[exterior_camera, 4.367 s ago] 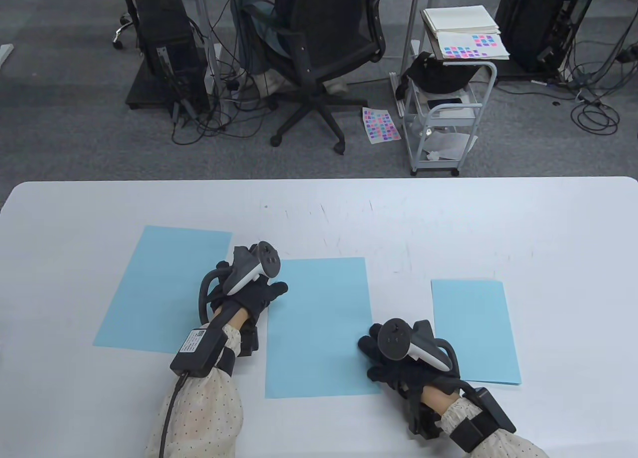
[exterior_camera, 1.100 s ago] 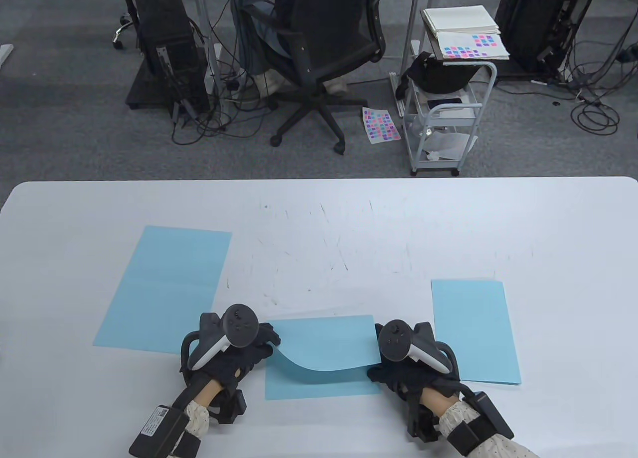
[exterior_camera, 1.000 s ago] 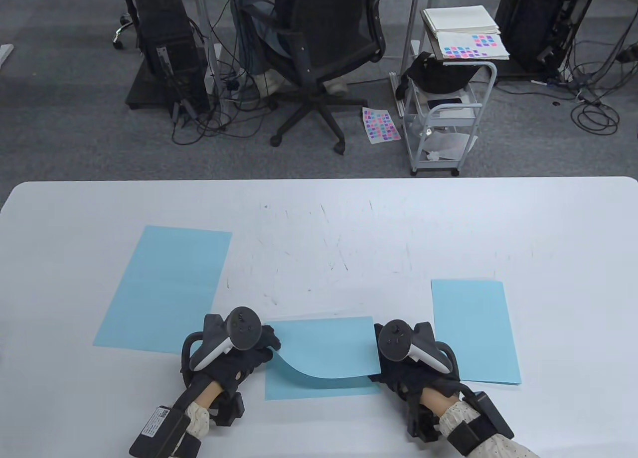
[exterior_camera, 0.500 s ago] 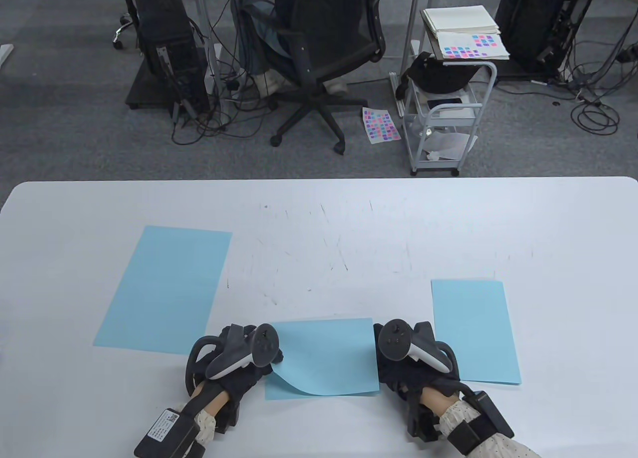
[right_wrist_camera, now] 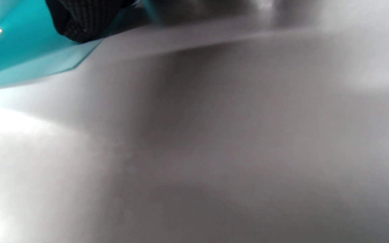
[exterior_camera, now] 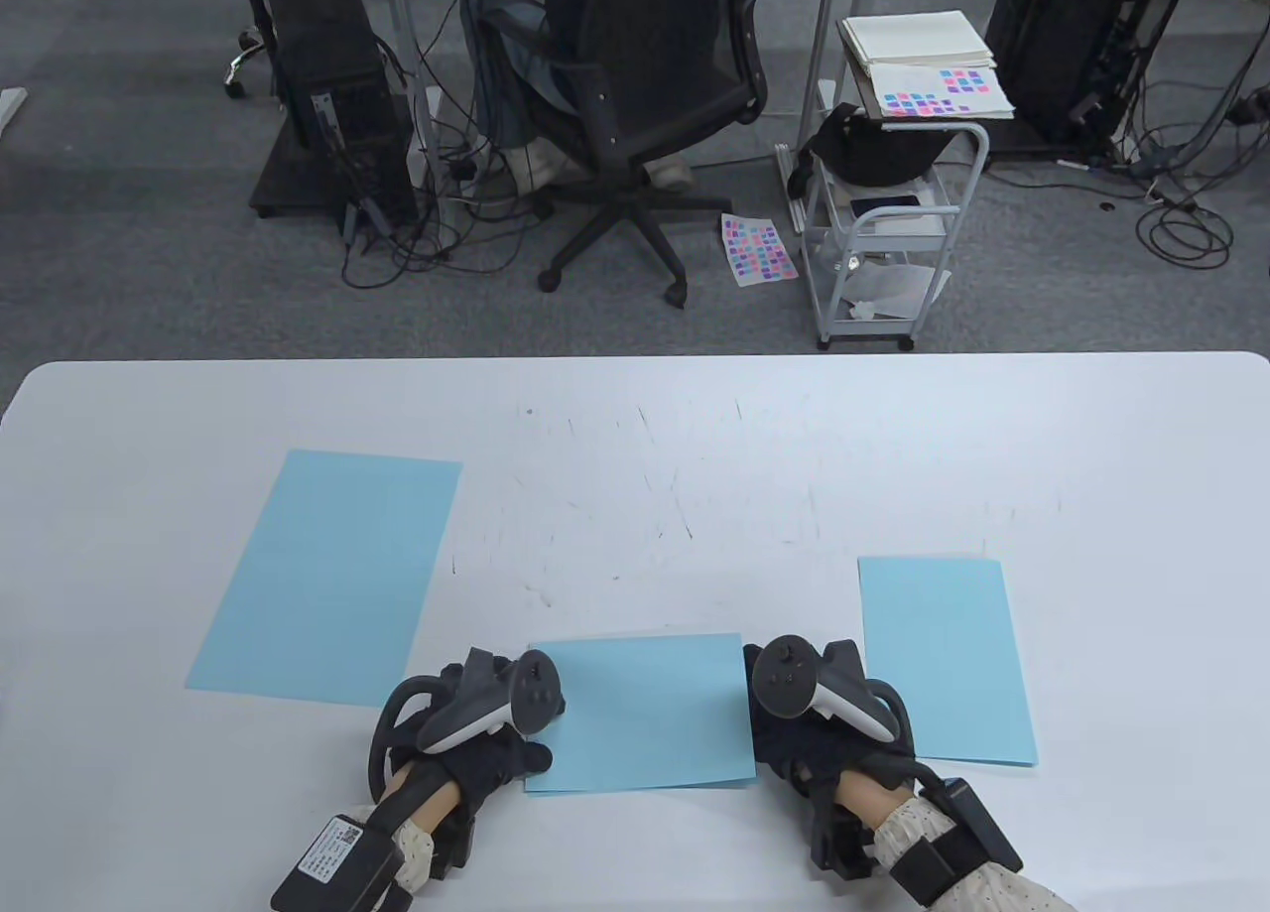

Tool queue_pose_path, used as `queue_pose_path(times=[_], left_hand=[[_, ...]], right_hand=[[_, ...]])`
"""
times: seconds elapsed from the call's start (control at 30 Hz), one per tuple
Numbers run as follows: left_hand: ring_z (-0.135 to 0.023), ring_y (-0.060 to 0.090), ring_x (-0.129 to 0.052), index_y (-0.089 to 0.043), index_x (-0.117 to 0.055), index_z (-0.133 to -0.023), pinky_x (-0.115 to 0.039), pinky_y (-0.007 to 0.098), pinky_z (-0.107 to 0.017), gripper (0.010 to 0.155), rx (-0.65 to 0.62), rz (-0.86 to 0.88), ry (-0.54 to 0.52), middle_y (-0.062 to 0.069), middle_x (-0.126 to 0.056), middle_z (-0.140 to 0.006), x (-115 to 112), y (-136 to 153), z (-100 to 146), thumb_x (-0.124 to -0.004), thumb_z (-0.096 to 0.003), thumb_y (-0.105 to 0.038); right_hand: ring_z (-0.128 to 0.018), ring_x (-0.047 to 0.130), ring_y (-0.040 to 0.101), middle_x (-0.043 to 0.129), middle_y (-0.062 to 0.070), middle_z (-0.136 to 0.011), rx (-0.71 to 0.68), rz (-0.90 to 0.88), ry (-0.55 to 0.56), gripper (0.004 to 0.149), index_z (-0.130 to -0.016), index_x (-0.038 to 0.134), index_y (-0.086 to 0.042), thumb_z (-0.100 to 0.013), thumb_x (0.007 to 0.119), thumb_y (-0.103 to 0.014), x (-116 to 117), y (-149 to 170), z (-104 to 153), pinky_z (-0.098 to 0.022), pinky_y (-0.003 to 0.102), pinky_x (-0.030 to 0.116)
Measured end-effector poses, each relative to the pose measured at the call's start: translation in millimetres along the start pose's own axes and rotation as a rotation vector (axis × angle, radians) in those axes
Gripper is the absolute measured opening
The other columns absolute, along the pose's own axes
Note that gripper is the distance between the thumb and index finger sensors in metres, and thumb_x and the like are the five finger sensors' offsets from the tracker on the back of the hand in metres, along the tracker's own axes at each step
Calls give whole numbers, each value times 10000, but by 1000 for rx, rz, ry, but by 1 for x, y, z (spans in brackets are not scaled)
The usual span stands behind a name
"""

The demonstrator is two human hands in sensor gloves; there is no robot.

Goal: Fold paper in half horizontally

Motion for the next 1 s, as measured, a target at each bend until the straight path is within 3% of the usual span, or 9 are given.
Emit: queue_pose_path(times=[0.17, 0.4, 0.57, 0.7, 0.87, 1.0], left_hand=[[-1149, 151, -475, -541, -377, -1000, -438, 526, -866, 804, 15, -42, -39, -262, -433, -1148, 2, -2, 2, -780, -305, -560], [-1153, 119, -427, -598, -433, -979, -449, 511, -866, 730, 14, 19, 15, -298, -395, -1142, -4, 2, 0, -760, -327, -550], [-1150, 114, -415, -602, -447, -966, -450, 508, -865, 710, 10, 14, 16, -298, -390, -1136, -4, 2, 0, -752, -327, -553], [-1152, 119, -405, -602, -444, -969, -445, 509, -866, 707, 1, 11, 7, -297, -386, -1139, -4, 2, 0, -742, -330, -559], [-1153, 130, -404, -582, -433, -989, -442, 512, -865, 721, -3, 5, 2, -277, -385, -1149, -4, 1, 0, -741, -337, -555], [-1155, 130, -398, -573, -420, -996, -439, 511, -867, 723, -2, 12, 2, -270, -373, -1153, -6, 0, 1, -730, -344, -558]], right_hand=[[-1072, 51, 260, 177, -179, -1171, 1, -6, -5, 647, -1025, 381, -474, -462, 698, -431, 0, 0, -1, -737, 634, 93], [-1082, 119, 300, 248, -118, -1191, 12, 11, 0, 621, -1041, 453, -436, -475, 707, -407, -11, -2, -1, -737, 644, 118], [-1085, 139, 311, 319, -80, -1198, 91, 58, 28, 608, -1053, 522, -363, -478, 720, -372, -34, 6, 5, -738, 651, 131], [-1086, 169, 332, 349, -47, -1201, 141, 33, 136, 604, -1058, 532, -330, -484, 718, -355, -67, 5, 13, -738, 660, 149], [-1086, 171, 329, 369, -51, -1200, 43, -13, 211, 600, -1057, 521, -340, -487, 708, -356, -84, -33, 11, -736, 662, 158], [-1087, 172, 320, 403, -62, -1196, -91, 36, 192, 599, -1053, 522, -354, -484, 708, -367, -66, -83, -1, -735, 660, 160]])
Point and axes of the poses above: the tracker on the back of each hand, its own y axis roughly to the little-finger side, its own z axis roughly from the fingertips to the wrist, x = y × z, the point moved 5 cm from there along -z, roughly from the wrist to the fingertips
